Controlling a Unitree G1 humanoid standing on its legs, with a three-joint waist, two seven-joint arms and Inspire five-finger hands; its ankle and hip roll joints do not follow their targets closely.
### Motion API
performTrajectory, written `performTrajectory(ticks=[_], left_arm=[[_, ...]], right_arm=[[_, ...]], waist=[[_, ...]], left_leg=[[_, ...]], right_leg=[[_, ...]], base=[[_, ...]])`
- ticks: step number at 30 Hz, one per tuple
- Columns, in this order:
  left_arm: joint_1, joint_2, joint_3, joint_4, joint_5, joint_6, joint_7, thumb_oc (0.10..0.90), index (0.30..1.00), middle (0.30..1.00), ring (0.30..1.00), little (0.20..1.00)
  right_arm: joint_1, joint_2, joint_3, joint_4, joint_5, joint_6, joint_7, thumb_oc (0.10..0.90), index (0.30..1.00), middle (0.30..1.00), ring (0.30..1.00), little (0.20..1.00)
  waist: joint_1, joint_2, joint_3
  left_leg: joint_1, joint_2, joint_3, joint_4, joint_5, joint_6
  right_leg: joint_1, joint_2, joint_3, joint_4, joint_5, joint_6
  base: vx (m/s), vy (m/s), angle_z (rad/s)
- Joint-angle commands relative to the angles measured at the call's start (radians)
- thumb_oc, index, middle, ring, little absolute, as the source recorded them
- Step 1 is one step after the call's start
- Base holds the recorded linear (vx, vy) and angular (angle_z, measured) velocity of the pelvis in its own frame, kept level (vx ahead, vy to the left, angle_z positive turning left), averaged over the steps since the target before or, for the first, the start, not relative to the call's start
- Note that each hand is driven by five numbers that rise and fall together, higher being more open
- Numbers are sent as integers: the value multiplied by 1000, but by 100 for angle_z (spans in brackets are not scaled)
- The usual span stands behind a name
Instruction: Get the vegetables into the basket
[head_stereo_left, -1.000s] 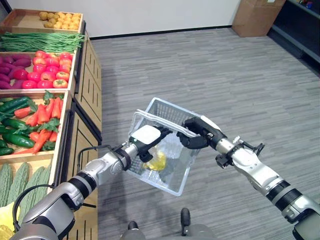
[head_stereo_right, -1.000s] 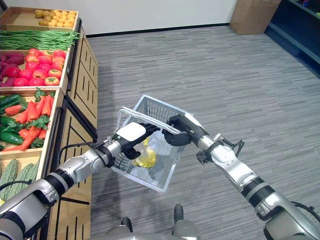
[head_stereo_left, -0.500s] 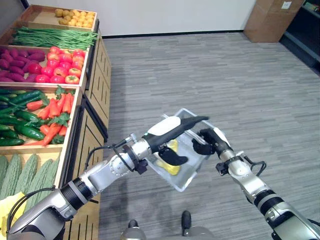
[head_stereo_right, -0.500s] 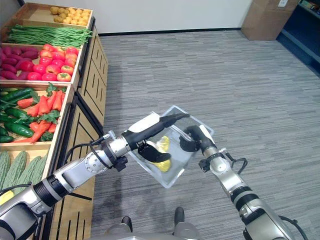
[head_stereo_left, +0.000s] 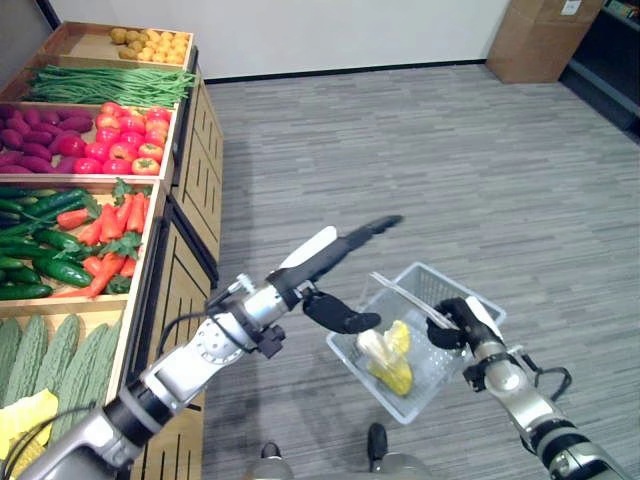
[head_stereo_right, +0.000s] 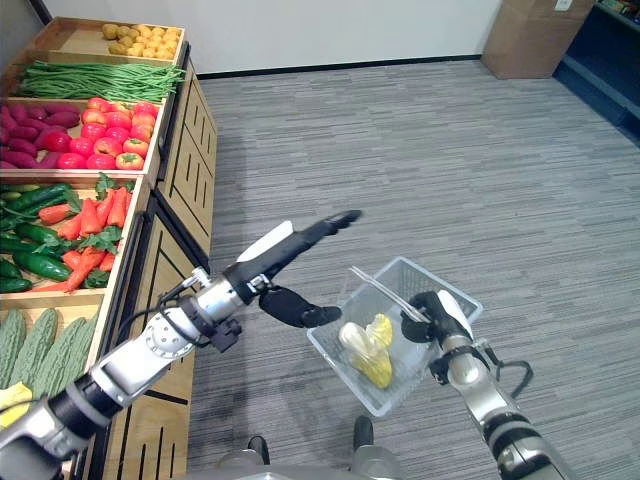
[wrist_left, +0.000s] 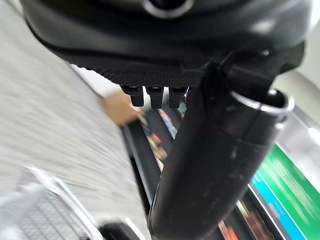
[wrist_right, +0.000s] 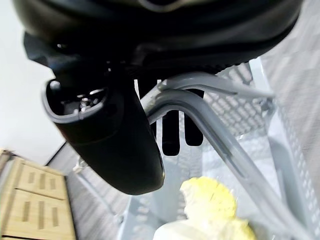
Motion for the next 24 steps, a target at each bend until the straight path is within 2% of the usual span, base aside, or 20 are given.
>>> performTrajectory(ticks=[1,4,10,13,16,21,24], left_arm=[[-33,5,58,-4,-10,-72,22,900,1000,1000,1000,1000],[57,-17,96,102,-19,-37,-4,900,1000,1000,1000,1000],[115,-33,87,297,39,-3,-63,900,1000,1000,1000,1000],[128,-70,66,455,142,18,-71,900,1000,1000,1000,1000],[129,-102,56,539,218,19,-59,900,1000,1000,1000,1000],[117,-138,7,680,473,17,-51,900,1000,1000,1000,1000],[138,-190,33,783,514,31,-20,900,1000,1000,1000,1000]], right_arm=[[-104,-78,-126,-89,-17,-123,-84,400,300,300,300,300],[-49,-66,-185,-110,-2,-130,-88,400,300,300,300,300],[12,-69,-231,-144,-4,-139,-78,400,300,300,300,300],[45,-68,-247,-175,-16,-151,-79,400,300,300,300,300],[68,-66,-248,-190,-30,-154,-78,400,300,300,300,300],[89,-63,-251,-184,-37,-161,-81,400,300,300,300,300],[108,-57,-256,-188,-30,-161,-81,400,300,300,300,300]], waist=[[18,-24,-44],[14,-24,-42],[7,-16,-40],[-4,-16,-38],[-7,-16,-36],[-14,-15,-34],[-14,-16,-32]], left_leg=[[6,24,-6,1,-40,-42],[6,25,-5,1,-38,-41],[6,29,4,1,-36,-42],[10,31,12,1,-36,-42],[10,32,17,1,-36,-43],[11,31,23,1,-40,-43],[10,32,25,1,-40,-42]], right_leg=[[83,-52,-57,32,-142,94],[80,-50,-52,32,-142,92],[73,-45,-44,37,-146,90],[70,-41,-39,38,-146,89],[67,-39,-35,40,-147,88],[61,-36,-29,42,-148,89],[59,-36,-25,43,-148,89]], base=[[0,0,0],[0,0,0],[0,-1,-1],[0,-2,-5],[-9,-1,-5],[-6,0,-5],[-15,2,-6]])
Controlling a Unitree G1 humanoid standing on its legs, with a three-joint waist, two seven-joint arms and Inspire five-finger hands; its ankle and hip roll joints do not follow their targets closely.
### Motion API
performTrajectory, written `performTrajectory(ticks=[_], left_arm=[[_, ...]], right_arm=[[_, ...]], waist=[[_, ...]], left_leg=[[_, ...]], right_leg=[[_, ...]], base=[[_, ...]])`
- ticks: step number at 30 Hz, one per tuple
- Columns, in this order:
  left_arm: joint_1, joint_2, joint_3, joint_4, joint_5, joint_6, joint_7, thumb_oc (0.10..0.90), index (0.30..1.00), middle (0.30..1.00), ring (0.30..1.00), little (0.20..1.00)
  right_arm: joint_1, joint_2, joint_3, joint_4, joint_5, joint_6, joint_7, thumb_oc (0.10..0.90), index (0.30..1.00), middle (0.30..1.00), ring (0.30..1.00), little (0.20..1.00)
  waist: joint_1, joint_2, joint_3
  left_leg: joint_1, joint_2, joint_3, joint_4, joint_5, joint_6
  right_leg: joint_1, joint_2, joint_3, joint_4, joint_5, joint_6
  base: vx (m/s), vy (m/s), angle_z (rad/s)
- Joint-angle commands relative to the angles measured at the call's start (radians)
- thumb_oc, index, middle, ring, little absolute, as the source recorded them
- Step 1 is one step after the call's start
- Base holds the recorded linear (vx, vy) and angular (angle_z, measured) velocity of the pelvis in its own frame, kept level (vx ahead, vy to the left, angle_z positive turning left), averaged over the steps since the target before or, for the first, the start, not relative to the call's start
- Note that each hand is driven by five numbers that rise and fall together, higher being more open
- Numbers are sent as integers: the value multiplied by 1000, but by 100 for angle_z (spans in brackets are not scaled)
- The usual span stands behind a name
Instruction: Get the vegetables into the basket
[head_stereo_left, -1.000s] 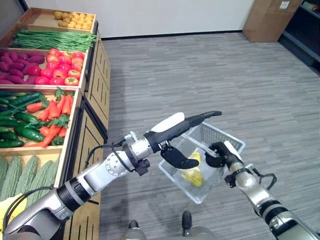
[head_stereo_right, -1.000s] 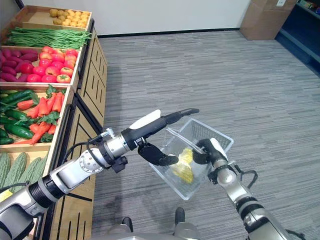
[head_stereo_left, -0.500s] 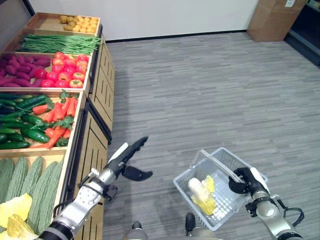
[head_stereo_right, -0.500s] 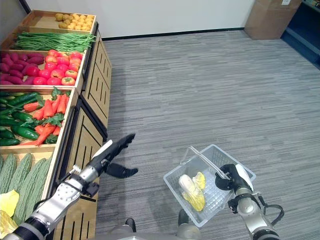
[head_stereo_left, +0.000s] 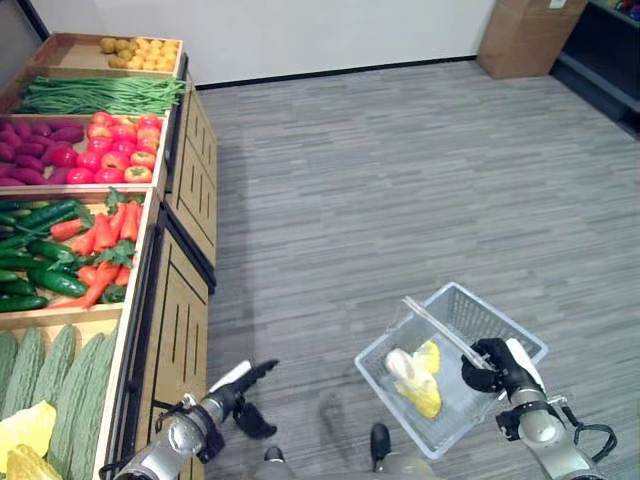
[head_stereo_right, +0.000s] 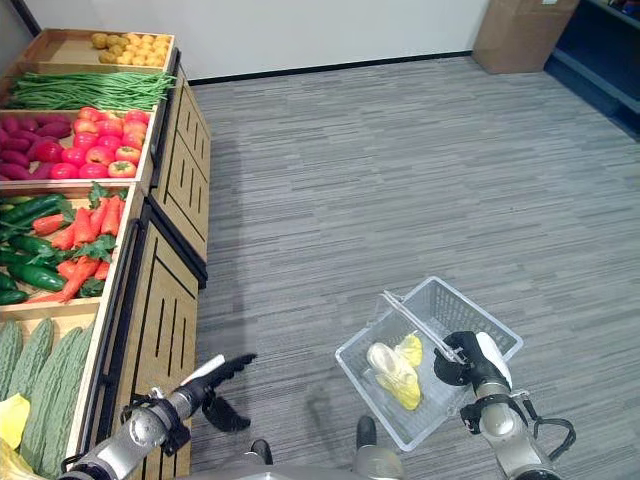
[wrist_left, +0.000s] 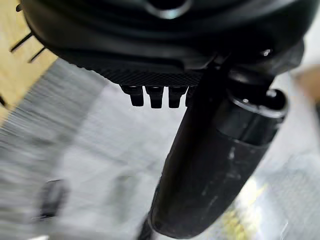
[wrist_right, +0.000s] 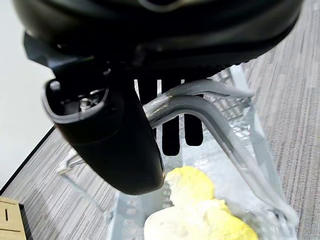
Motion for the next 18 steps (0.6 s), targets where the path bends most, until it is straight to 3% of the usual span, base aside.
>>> performTrajectory(ticks=[1,5,9,17,18], left_arm=[[-72,-32,42,92,74,-29,61,900,1000,1000,1000,1000],[-51,-159,181,393,161,61,211,900,1000,1000,1000,1000],[-42,-178,221,455,221,92,261,900,1000,1000,1000,1000],[-11,-199,291,470,178,107,287,900,1000,1000,1000,1000],[-18,-201,296,473,160,105,293,900,1000,1000,1000,1000]], right_arm=[[-77,-62,-103,-127,11,-130,-76,400,300,300,300,300],[-38,-39,-123,-138,16,-136,-89,400,300,300,300,300],[-16,-42,-132,-161,10,-138,-93,400,300,300,300,300],[-2,-49,-152,-167,1,-129,-96,400,300,300,300,300],[-9,-47,-157,-169,7,-128,-100,400,300,300,300,300]], waist=[[14,-30,-24],[16,-34,-28],[17,-34,-26],[28,-42,-1],[31,-55,19]], left_leg=[[8,28,-1,6,-36,-42],[6,26,0,6,-37,-39],[7,24,2,6,-40,-38],[1,5,8,18,-40,-23],[-47,1,2,97,-67,-18]], right_leg=[[72,-42,-50,48,-135,79],[69,-41,-48,48,-133,77],[67,-44,-48,50,-132,77],[50,-61,-35,70,-135,82],[38,-76,-27,83,-133,81]], base=[[0,0,0],[0,0,0],[0,0,0],[-10,41,-2],[-78,45,-1]])
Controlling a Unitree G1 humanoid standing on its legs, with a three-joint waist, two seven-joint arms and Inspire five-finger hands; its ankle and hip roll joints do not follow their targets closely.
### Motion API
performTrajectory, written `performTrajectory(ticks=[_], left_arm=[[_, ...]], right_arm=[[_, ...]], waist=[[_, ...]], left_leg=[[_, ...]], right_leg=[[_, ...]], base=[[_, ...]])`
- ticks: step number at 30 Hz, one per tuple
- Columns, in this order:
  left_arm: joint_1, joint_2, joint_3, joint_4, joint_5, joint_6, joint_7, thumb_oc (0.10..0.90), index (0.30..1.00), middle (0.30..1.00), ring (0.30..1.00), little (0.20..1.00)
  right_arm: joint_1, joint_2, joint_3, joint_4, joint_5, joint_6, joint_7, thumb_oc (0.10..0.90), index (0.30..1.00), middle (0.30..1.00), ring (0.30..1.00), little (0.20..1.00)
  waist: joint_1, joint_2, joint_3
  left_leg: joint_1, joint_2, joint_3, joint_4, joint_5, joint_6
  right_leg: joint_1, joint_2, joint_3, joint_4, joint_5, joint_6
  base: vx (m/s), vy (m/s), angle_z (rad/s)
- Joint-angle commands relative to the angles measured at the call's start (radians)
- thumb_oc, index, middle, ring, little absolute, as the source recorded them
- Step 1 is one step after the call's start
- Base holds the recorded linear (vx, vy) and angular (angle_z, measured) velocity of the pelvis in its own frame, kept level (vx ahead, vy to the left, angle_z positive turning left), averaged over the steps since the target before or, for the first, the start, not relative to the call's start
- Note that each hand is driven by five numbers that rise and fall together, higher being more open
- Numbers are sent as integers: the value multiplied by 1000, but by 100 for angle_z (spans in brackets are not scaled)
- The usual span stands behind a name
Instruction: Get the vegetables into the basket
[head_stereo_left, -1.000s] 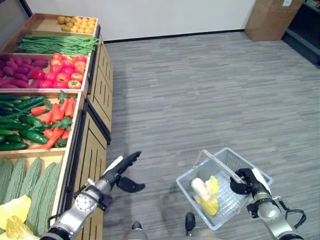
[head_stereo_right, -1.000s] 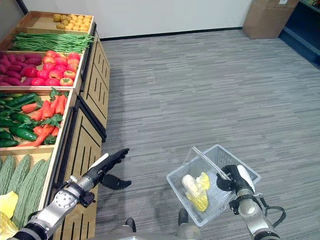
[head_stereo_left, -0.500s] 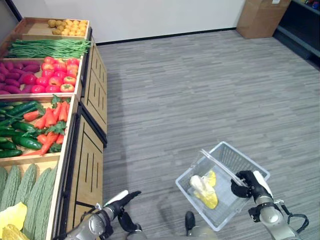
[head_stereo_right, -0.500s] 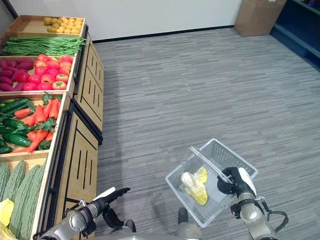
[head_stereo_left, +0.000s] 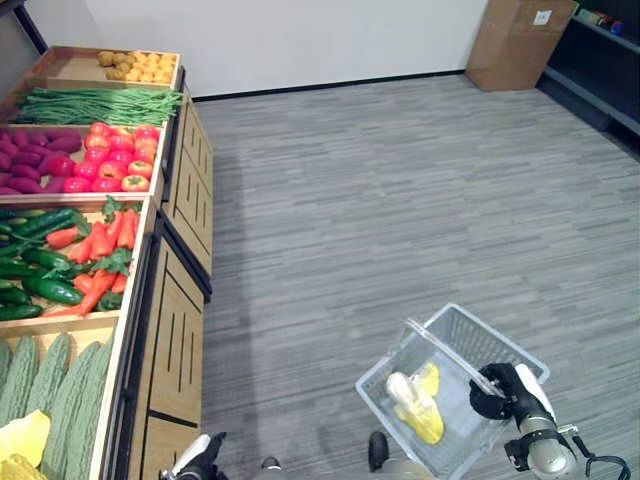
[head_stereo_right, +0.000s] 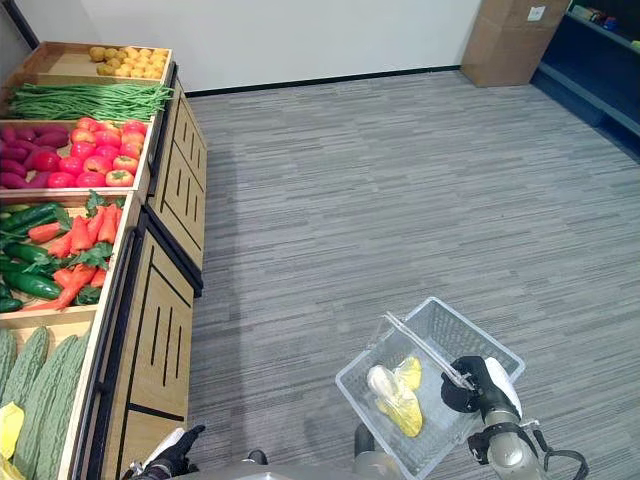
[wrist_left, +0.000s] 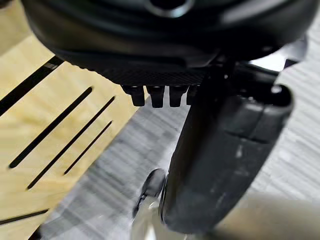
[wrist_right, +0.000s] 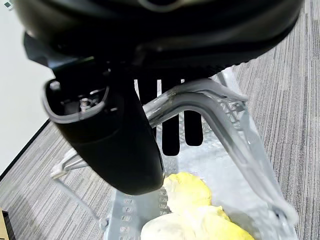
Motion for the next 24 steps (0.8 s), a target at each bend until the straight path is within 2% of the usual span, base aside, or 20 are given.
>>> performTrajectory(ticks=[1,2,4,5,6,7,9,10,12,13,15,16,17,19,21,23,24], left_arm=[[-93,22,-2,34,-34,-15,44,900,1000,1000,1000,1000],[-99,20,-5,17,-53,-14,47,900,1000,1000,1000,1000],[-104,30,-13,-20,-69,-18,47,900,1000,1000,1000,1000],[-119,38,-10,-39,-91,-17,53,900,1000,1000,1000,1000],[-120,38,-10,-39,-91,-17,53,900,1000,1000,1000,1000],[-127,46,-13,-48,-95,-19,53,859,942,942,942,942],[-140,60,-15,-46,-100,-21,57,851,931,931,931,931],[-144,68,-17,-51,-104,-19,55,900,1000,1000,1000,1000],[-146,77,-11,-49,-107,-17,53,900,1000,1000,1000,1000],[-158,77,2,-25,-112,-15,61,900,1000,1000,1000,1000],[-164,73,8,-14,-115,-14,63,900,1000,1000,1000,1000],[-171,65,15,-9,-118,-14,66,900,1000,1000,1000,1000],[-173,54,18,1,-119,-13,65,900,1000,1000,1000,1000],[-168,27,18,18,-127,-8,70,900,1000,1000,1000,1000],[-169,-3,25,41,-136,4,90,900,1000,1000,1000,1000],[-159,-27,31,57,-149,14,99,900,1000,1000,1000,1000],[-160,-37,25,66,-141,18,104,900,1000,1000,1000,1000]], right_arm=[[-132,-50,-132,-138,16,-121,-88,400,300,300,300,300],[-140,-48,-143,-120,22,-116,-98,400,300,300,300,300],[-153,-47,-154,-95,21,-105,-112,400,300,300,300,300],[-172,-32,-159,-87,27,-98,-124,400,300,300,300,300],[-173,-32,-159,-86,27,-98,-124,400,300,300,300,300],[-191,-31,-154,-66,28,-97,-132,400,300,300,300,300],[-211,-26,-137,-78,20,-93,-136,400,300,300,300,300],[-214,-27,-135,-85,16,-93,-137,400,300,300,300,300],[-209,-27,-134,-92,8,-90,-136,400,300,300,300,300],[-202,-24,-138,-102,2,-92,-135,400,300,300,300,300],[-198,-24,-141,-107,1,-92,-137,400,300,300,300,300],[-195,-23,-146,-100,4,-96,-144,400,300,300,300,300],[-190,-22,-146,-95,0,-93,-145,400,300,300,300,300],[-158,-23,-155,-120,-7,-89,-142,400,300,300,300,300],[-146,-41,-158,-124,-5,-93,-136,400,300,300,300,300],[-127,-69,-177,-127,4,-96,-132,400,300,300,300,300],[-115,-84,-189,-139,3,-101,-132,400,300,300,300,300]], waist=[[25,-41,65],[24,-49,76],[23,-48,80],[16,-44,98],[18,-45,99],[22,-41,110],[20,-37,135],[22,-34,142],[12,-30,149],[0,-33,152],[-5,-36,152],[-16,-44,150],[-29,-49,146],[-45,-43,125],[-46,-22,101],[-46,1,86],[-45,11,85]], left_leg=[[-54,3,-10,126,-72,-15],[-93,-16,-12,166,-101,-1],[-112,-40,-12,168,-118,22],[-108,-61,-5,152,-135,53],[-108,-62,-3,151,-135,54],[-102,-65,7,146,-139,64],[-78,-67,26,139,-151,78],[-63,-67,37,132,-150,82],[-35,-73,35,119,-156,83],[-10,-82,37,102,-165,77],[0,-86,36,98,-173,73],[23,-97,28,97,-194,62],[52,-101,10,98,-214,51],[97,-97,-26,97,-229,39],[116,-71,-51,103,-222,19],[104,-29,-82,123,-175,-6],[91,-8,-103,145,-127,-23]], right_leg=[[54,-81,-31,87,-129,79],[31,-107,-18,93,-118,92],[-10,-130,-3,128,-113,111],[-76,-139,24,229,-110,131],[-81,-140,27,234,-112,131],[-115,-143,28,293,-104,140],[-174,-143,25,414,-77,152],[-198,-135,30,455,-64,154],[-230,-112,50,467,-54,152],[-257,-96,55,401,-67,144],[-255,-95,52,369,-69,142],[-268,-101,52,250,-51,141],[-283,-98,79,191,-29,147],[-279,-77,106,211,-29,142],[-260,-61,68,245,-47,117],[-245,-39,25,294,-99,84],[-236,-27,11,313,-127,63]], base=[[-125,189,-5],[-85,214,-1],[-75,347,-3],[-67,329,-7],[-62,273,-9],[-29,123,-13],[1,160,-27],[73,118,-51],[156,58,-46],[168,16,-22],[204,-48,-5],[393,-152,14],[431,-170,37],[439,-228,78],[377,-360,110],[255,-383,60],[181,-331,84]])
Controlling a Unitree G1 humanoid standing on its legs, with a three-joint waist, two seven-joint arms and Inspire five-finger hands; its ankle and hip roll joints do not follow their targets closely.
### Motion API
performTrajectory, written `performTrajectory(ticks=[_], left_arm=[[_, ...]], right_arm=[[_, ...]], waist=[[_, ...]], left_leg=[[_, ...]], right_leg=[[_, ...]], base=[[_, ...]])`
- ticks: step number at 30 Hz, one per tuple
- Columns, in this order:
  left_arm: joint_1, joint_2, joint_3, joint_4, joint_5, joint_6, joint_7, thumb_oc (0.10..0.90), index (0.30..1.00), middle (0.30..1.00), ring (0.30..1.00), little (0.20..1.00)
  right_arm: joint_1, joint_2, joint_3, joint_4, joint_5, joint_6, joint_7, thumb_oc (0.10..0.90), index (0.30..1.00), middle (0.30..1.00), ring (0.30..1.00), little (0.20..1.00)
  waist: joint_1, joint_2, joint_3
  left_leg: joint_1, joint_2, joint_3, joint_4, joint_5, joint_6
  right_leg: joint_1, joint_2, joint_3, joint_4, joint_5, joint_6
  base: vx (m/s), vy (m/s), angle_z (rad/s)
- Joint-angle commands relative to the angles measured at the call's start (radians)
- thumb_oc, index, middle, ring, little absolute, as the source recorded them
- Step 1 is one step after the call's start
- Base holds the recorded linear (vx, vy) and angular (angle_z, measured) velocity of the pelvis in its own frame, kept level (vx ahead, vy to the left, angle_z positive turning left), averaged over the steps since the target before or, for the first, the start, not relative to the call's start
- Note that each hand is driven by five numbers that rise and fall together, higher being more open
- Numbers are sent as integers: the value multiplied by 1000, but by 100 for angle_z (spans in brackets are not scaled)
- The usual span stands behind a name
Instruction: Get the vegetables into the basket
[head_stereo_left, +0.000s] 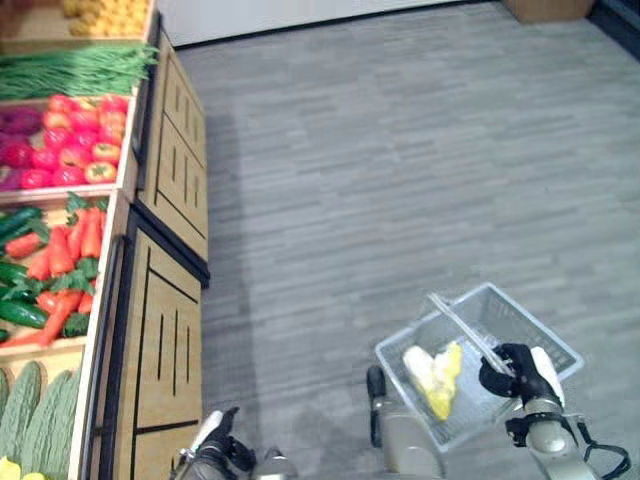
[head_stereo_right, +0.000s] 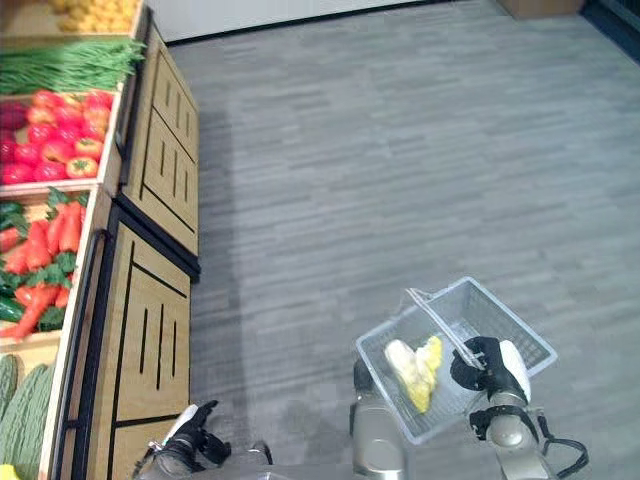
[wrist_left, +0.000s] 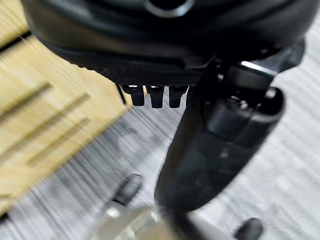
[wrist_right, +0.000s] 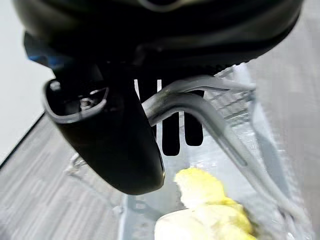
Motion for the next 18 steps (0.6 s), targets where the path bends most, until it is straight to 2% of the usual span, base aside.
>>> performTrajectory(ticks=[1,2,3,4,6,7,8,9,10,12,13,16,17,18], left_arm=[[-31,57,-19,7,-21,21,45,900,1000,1000,1000,1000],[-33,44,-18,6,-34,22,49,900,1000,1000,1000,1000],[-40,38,-17,8,-44,21,52,900,1000,1000,1000,1000],[-51,30,-22,7,-52,26,54,900,1000,1000,1000,1000],[-53,29,-26,1,-57,27,57,900,1000,1000,1000,1000],[-66,25,-34,-1,-63,29,65,900,1000,1000,1000,1000],[-72,23,-40,1,-59,31,71,900,1000,1000,1000,1000],[-79,20,-50,-1,-48,34,79,900,1000,1000,1000,1000],[-83,18,-55,1,-46,37,80,900,1000,1000,1000,1000],[-88,19,-61,8,-25,42,94,900,1000,1000,1000,1000],[-90,22,-68,9,-18,42,98,900,1000,1000,1000,1000],[-86,25,-70,11,-15,44,100,900,1000,1000,1000,1000],[-75,27,-62,23,-13,46,104,900,1000,1000,1000,1000],[-73,26,-60,28,-13,46,107,900,1000,1000,1000,1000]], right_arm=[[-11,-71,-104,-147,0,-122,-61,400,300,300,300,300],[-2,-87,-110,-144,2,-122,-61,400,300,300,300,300],[2,-90,-113,-139,5,-126,-65,400,300,300,300,300],[25,-97,-126,-142,9,-125,-66,400,300,300,300,300],[35,-96,-130,-138,8,-122,-70,400,300,300,300,300],[50,-86,-144,-124,17,-121,-84,400,300,300,300,300],[59,-82,-151,-115,21,-122,-89,400,300,300,300,300],[77,-77,-161,-115,21,-122,-97,400,300,300,300,300],[74,-76,-160,-116,21,-123,-100,400,300,300,300,300],[76,-67,-151,-109,12,-126,-116,400,300,300,300,300],[72,-62,-138,-98,7,-128,-126,400,300,300,300,300],[64,-57,-127,-72,10,-128,-129,400,300,300,300,300],[64,-38,-113,-57,5,-122,-131,400,300,300,300,300],[69,-34,-113,-56,2,-122,-131,400,300,300,300,300]], waist=[[-3,-45,-30],[-4,-38,-28],[-2,-43,-21],[-1,-63,-4],[-2,-69,4],[-2,-69,17],[1,-68,22],[1,-64,26],[2,-64,25],[8,-48,23],[17,-49,22],[24,-52,20],[26,-57,5],[28,-59,-2]], left_leg=[[8,-81,-11,57,-77,-44],[-24,-67,-36,117,-15,-62],[-61,-62,-49,174,18,-70],[-123,-52,-39,299,57,-73],[-148,-45,-25,337,59,-68],[-198,-22,35,311,71,-60],[-230,-13,59,287,70,-58],[-277,-14,113,195,60,-55],[-285,-14,100,181,57,-52],[-324,-3,124,54,121,-60],[-331,1,118,8,146,-63],[-328,2,116,-1,154,-63],[-300,-17,142,-19,125,-48],[-294,-26,150,-26,123,-42]], right_leg=[[23,-65,28,28,-75,109],[50,-53,17,27,-108,81],[71,-52,9,20,-116,66],[115,-56,-5,6,-141,37],[135,-60,-18,5,-156,28],[173,-70,-40,2,-176,24],[192,-77,-53,-7,-183,25],[225,-90,-86,-19,-203,34],[221,-91,-87,-22,-196,35],[243,-76,-101,-27,-212,48],[263,-69,-99,-24,-224,51],[283,-65,-95,-25,-233,54],[312,-72,-86,-28,-251,69],[320,-79,-81,-33,-248,73]], base=[[223,-420,85],[157,-342,62],[190,-458,41],[138,-364,47],[115,-235,55],[114,-140,44],[206,-150,75],[134,-40,79],[156,1,83],[231,51,26],[243,52,0],[218,62,-28],[285,155,-35],[365,216,-38]])
